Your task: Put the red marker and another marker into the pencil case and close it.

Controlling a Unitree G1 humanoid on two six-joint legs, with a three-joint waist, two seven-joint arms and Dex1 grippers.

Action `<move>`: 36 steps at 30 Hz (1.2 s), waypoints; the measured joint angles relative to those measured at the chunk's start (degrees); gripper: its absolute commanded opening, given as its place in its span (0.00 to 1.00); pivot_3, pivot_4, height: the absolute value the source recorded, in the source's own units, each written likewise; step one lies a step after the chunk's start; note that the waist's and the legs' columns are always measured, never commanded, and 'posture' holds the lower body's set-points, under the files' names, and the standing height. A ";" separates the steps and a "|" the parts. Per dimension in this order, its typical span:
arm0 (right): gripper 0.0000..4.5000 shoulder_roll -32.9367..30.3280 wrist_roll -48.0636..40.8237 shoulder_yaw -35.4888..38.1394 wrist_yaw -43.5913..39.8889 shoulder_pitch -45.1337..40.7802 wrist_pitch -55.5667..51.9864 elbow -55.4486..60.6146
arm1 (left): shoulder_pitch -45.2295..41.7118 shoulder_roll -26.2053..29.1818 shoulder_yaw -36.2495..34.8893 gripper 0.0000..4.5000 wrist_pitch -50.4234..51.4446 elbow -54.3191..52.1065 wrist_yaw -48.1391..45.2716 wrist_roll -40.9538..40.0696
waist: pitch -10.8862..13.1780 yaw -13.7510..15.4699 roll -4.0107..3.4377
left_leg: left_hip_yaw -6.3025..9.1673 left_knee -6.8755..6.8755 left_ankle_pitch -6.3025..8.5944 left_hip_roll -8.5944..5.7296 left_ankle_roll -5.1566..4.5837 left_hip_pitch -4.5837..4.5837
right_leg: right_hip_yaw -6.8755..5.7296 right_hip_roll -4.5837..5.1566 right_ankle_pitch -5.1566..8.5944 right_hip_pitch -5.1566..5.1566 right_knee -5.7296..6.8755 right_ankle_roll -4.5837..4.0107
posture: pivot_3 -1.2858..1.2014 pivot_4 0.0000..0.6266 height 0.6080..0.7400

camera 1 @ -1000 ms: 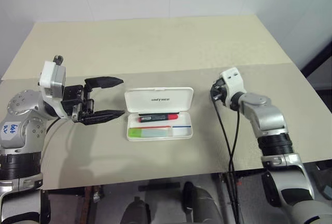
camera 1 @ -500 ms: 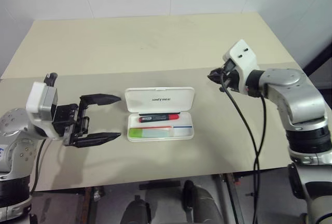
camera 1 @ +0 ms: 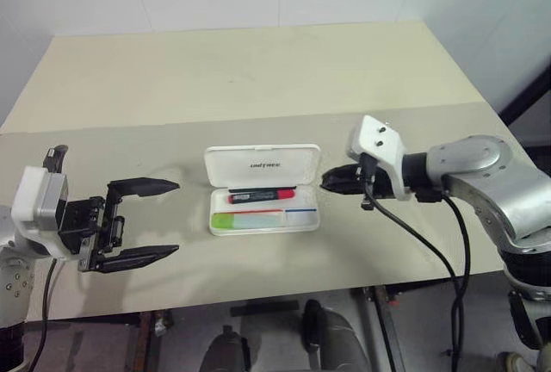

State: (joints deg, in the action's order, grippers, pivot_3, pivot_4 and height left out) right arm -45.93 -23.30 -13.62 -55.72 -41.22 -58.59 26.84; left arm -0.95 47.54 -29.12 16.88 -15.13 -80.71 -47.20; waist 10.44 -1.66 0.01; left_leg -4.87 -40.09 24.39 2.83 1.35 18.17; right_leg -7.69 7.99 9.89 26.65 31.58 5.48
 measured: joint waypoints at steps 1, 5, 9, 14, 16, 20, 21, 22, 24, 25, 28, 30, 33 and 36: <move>0.09 0.55 0.20 -1.86 -0.02 0.01 0.69 -0.05 | 0.76 0.02 -0.23 1.00 -0.65 0.30 -0.39 0.41 | 0.00 -0.02 0.00 | 0.01 0.00 0.00 0.00 0.00 -0.01 | -0.01 -0.01 0.00 0.00 -0.01 0.00 | 0.52 0.24 1.00; 0.09 1.42 2.38 -7.68 -0.26 -0.19 3.95 -1.32 | 3.05 0.02 -0.67 1.00 -1.69 0.16 -0.82 0.81 | 0.00 0.09 0.01 | 0.01 -0.02 0.01 0.00 -0.01 -0.04 | -0.02 0.00 0.00 0.01 -0.03 0.00 | 0.52 0.24 1.00; 0.09 1.52 5.18 -11.75 -1.48 -0.70 7.49 -2.98 | 5.90 0.03 -2.78 1.00 -2.19 0.02 -1.13 0.70 | -0.01 -0.02 0.02 | 0.00 -0.01 0.01 0.00 -0.01 -0.03 | -0.02 -0.01 0.00 0.01 -0.03 0.00 | 0.52 0.24 1.00; 0.09 3.03 8.30 -15.16 -3.32 -2.63 11.30 -6.11 | 9.32 0.03 -5.63 1.00 -2.86 0.01 -2.12 0.50 | -0.01 -0.12 0.02 | -0.05 -0.02 0.01 0.01 0.00 -0.03 | 0.00 -0.01 0.00 0.01 0.00 0.00 | 0.52 0.24 1.00; 0.09 4.07 9.18 -15.31 -3.61 -3.39 12.27 -7.36 | 10.32 0.02 -6.67 1.00 -3.11 -0.05 -2.37 0.29 | -0.01 -0.11 0.01 | -0.05 -0.02 0.01 0.02 0.00 -0.04 | 0.00 -0.02 0.00 0.01 0.02 -0.01 | 0.52 0.24 1.00; 0.09 5.75 10.90 -15.42 -3.71 -3.76 13.20 -9.51 | 11.60 -0.07 -7.83 1.00 -3.46 0.01 -2.41 0.17 | -0.01 -0.01 0.02 | -0.05 -0.03 0.01 0.02 0.00 -0.06 | -0.01 -0.02 0.00 0.01 0.01 -0.01 | 0.52 0.24 1.00; 0.09 6.21 11.26 -15.44 -3.71 -3.84 13.52 -9.76 | 12.02 -0.07 -8.21 1.00 -3.77 0.10 -2.44 0.18 | -0.01 -0.02 0.02 | -0.05 -0.03 0.01 0.02 0.00 -0.06 | -0.01 -0.02 0.00 0.01 0.01 -0.01 | 0.52 0.24 1.00; 0.09 6.41 11.46 -15.50 -3.74 -3.97 13.62 -10.03 | 12.30 -0.07 -8.38 1.00 -3.92 0.09 -2.48 0.18 | -0.01 0.01 0.02 | -0.05 -0.03 0.01 0.02 0.00 -0.07 | -0.01 -0.02 0.01 0.01 0.00 -0.01 | 0.52 0.24 1.00; 0.09 6.57 12.03 -15.50 -3.87 -4.02 13.64 -10.36 | 12.83 -0.08 -8.58 1.00 -4.19 0.09 -2.51 0.18 | -0.01 0.01 0.03 | -0.05 -0.03 0.01 0.02 0.00 -0.07 | -0.01 -0.02 0.01 0.01 0.00 -0.01 | 0.52 0.24 1.00; 0.09 6.57 12.33 -15.50 -4.03 -4.02 13.63 -10.38 | 12.91 -0.09 -8.62 1.00 -4.41 0.09 -2.50 0.18 | -0.01 0.02 0.02 | -0.05 -0.03 0.01 0.02 0.00 -0.06 | -0.01 -0.02 0.01 0.01 0.00 -0.01 | 0.52 0.24 1.00; 0.09 6.57 12.67 -15.50 -4.82 -4.01 13.58 -10.37 | 12.90 -0.10 -8.64 1.00 -4.76 0.09 -2.42 0.18 | -0.01 -0.04 0.03 | -0.05 -0.03 0.02 0.02 0.00 -0.06 | -0.01 -0.02 0.01 0.01 0.01 -0.01 | 0.52 0.24 1.00; 0.31 6.57 12.68 -15.50 -5.12 -4.01 13.49 -10.32 | 12.84 -0.10 -8.64 1.00 -5.01 0.09 -2.34 0.18 | -0.02 -0.06 0.03 | -0.06 -0.03 0.02 0.02 0.00 -0.06 | 0.00 -0.02 0.01 0.01 0.02 -0.01 | 0.52 0.24 1.00; 0.54 6.52 12.68 -15.50 -5.61 -4.00 12.91 -10.11 | 12.62 -0.10 -8.63 1.00 -5.16 0.09 -2.05 0.18 | -0.02 -0.07 0.03 | -0.07 -0.03 0.02 0.02 0.00 -0.06 | 0.01 -0.02 0.01 0.01 0.03 -0.01 | 0.52 0.24 1.00; 0.78 6.52 12.67 -15.50 -5.68 -4.00 11.68 -9.48 | 12.25 -0.10 -8.60 1.00 -5.35 0.11 -1.81 0.19 | -0.02 -0.06 0.03 | -0.07 -0.03 0.02 0.02 0.00 -0.06 | 0.00 -0.02 0.01 0.01 0.03 -0.01 | 0.52 0.24 1.00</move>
State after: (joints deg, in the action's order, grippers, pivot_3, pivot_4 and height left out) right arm -39.41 -10.63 -29.12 -61.40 -45.21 -46.91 17.36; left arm 11.30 47.44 -37.73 11.54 -15.02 -82.51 -47.01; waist 10.42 -1.73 0.03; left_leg -4.94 -40.12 24.40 2.84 1.35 18.11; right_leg -7.68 7.97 9.89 26.66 31.61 5.47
